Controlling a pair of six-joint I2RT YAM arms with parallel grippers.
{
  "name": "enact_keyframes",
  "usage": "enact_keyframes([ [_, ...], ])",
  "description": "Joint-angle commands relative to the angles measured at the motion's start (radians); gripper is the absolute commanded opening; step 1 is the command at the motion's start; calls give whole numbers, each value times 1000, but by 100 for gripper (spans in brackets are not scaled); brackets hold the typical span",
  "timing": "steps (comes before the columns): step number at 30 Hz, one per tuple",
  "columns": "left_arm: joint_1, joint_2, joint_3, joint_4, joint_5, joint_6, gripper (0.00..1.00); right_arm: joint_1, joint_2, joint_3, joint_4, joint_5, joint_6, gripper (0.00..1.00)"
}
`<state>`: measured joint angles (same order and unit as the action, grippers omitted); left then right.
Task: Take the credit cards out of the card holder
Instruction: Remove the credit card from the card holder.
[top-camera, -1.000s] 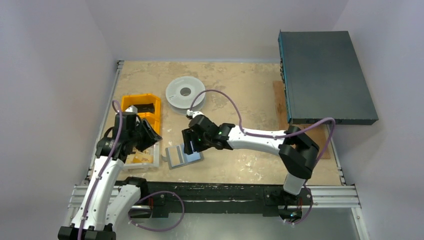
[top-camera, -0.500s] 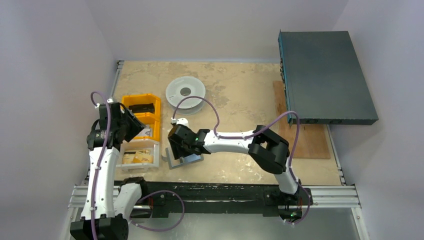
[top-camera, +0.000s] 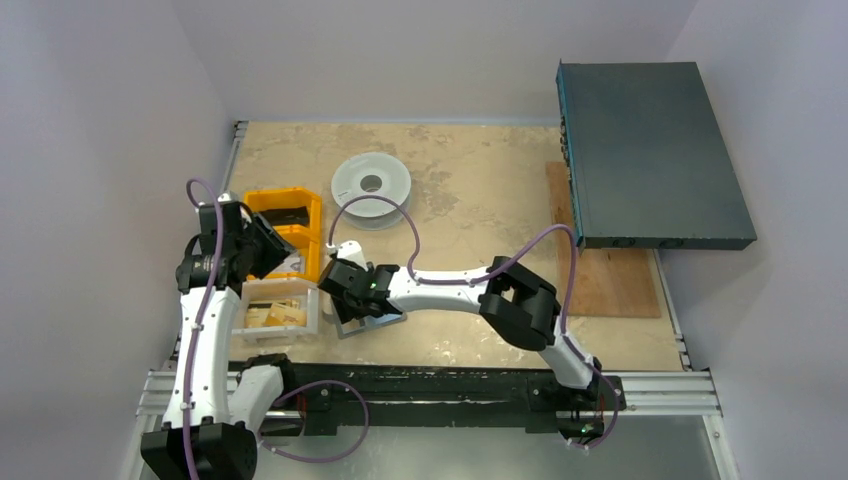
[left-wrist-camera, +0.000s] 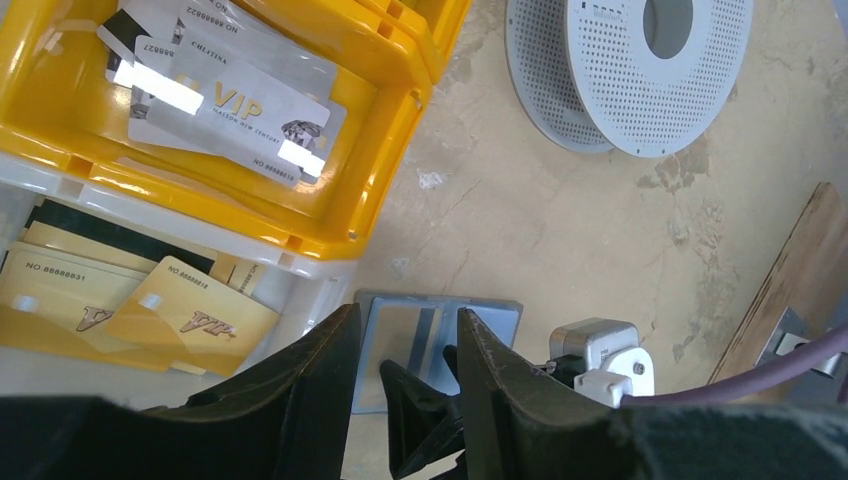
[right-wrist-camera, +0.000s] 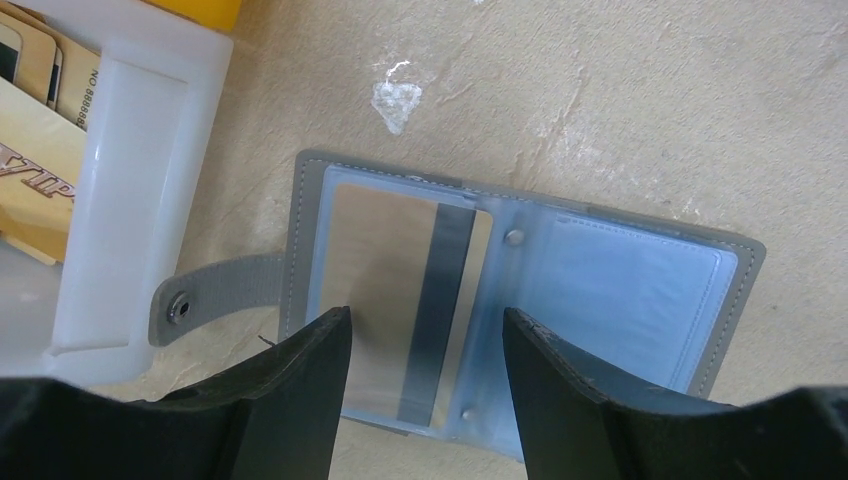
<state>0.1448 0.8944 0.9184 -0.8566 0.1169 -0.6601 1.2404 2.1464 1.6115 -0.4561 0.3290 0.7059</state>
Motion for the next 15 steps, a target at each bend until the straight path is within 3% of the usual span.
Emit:
enact_keyframes([
  [1, 11, 5, -11, 45, 29, 22, 39, 27, -4, 67, -50, 90, -24, 56],
  [9, 12, 10, -24, 54, 45, 22, 38, 36, 51, 83, -77, 72, -33, 55],
  [15, 11, 16, -37, 64, 82, 23, 38, 33, 77, 34, -89, 17, -12, 48],
])
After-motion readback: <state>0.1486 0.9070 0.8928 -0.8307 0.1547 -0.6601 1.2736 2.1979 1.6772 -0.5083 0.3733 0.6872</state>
